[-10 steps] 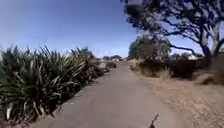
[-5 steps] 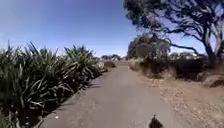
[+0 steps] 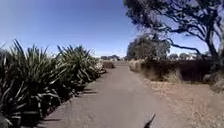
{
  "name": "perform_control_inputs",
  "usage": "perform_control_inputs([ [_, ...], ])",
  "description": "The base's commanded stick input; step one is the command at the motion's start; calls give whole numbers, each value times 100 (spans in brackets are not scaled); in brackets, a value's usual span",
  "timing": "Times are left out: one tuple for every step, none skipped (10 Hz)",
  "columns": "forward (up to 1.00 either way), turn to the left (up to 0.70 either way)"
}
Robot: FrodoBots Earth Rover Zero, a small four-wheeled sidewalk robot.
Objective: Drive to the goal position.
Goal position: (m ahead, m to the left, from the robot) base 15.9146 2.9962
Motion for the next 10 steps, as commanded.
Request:
perform_control_inputs([
  [70,0],
  [70,0],
  [70,0],
  [70,0],
  [70,0],
  [70,0],
  [70,-8],
  [70,0],
  [70,0],
  [70,0],
])
